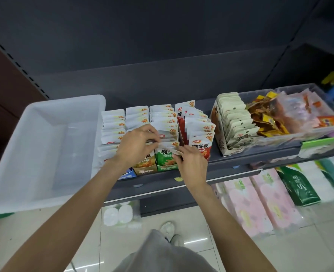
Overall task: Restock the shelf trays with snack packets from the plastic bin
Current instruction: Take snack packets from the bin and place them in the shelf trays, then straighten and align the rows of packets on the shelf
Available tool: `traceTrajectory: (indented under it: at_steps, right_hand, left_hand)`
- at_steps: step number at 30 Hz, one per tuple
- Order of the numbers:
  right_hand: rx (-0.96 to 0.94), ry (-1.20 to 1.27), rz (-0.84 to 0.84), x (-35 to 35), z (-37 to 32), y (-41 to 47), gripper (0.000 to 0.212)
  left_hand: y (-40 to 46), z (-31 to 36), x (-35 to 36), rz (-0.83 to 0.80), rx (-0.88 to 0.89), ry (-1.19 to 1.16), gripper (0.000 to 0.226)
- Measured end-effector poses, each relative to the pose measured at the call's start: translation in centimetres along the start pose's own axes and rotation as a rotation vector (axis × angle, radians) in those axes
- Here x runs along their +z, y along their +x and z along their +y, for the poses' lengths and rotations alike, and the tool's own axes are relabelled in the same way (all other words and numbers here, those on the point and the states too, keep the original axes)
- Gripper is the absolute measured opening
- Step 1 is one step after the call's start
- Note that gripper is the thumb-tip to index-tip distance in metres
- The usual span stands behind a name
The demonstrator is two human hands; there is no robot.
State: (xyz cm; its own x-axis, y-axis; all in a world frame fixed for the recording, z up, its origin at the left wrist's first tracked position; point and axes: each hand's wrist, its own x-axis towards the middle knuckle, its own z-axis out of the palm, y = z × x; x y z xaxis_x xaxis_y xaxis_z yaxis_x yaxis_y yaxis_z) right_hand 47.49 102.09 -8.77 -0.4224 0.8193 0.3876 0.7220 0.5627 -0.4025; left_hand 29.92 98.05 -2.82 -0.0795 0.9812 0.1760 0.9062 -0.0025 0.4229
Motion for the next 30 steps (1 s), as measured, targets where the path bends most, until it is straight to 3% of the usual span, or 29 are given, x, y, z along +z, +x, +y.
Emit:
traceTrajectory:
  at_steps: [3, 6, 9, 13, 17, 20, 26, 30]
  right_hand:
    - [-0.016, -0.008, -0.060, 0.5, 0.1, -0.8, 0.025]
    - [0.066, 0.147, -0.175, -0.3, 0.2, -0.8, 0.022]
    - [0.107, 0.359, -0.202, -3.1, 0.2, -0.3, 0.021]
    - [0.110, 0.476, -0.097, -8.4, 1.6, 1.3, 0.020]
    - [0.197, 0.390, -0.002, -11.4, 4.5, 4.6, 0.016]
    - [0.187, 0.339, -0.054, -12.0, 6.3, 7.4, 0.019]
    - [-0.102, 0.055, -0.211, -9.9, 9.2, 13.0, 0.023]
    - [-0.250, -0.059, -0.379, -8.1, 11.1, 16.9, 0.025]
  left_hand:
    - [0.2, -0.1, -0.4, -0.056, 0.025, -0.016, 0.008]
    - [0.5, 0.2, -1.3, -0.095, 0.022, -0.056, 0.018]
    - [0.9, 0.8, -2.5, 0.020, 0.012, -0.154, 0.028]
    - [3.0, 2.2, -3.4, 0.137, -0.001, -0.364, 0.008]
    - [6.7, 2.4, -2.2, 0.045, 0.092, -0.245, 0.021]
    - [9.2, 3.3, -0.7, -0.052, 0.110, -0.073, 0.034]
    - [12.3, 4.7, 1.9, -0.296, 0.088, 0.079, 0.053]
    - [13.9, 5.3, 3.0, -0.291, 0.050, 0.223, 0.051]
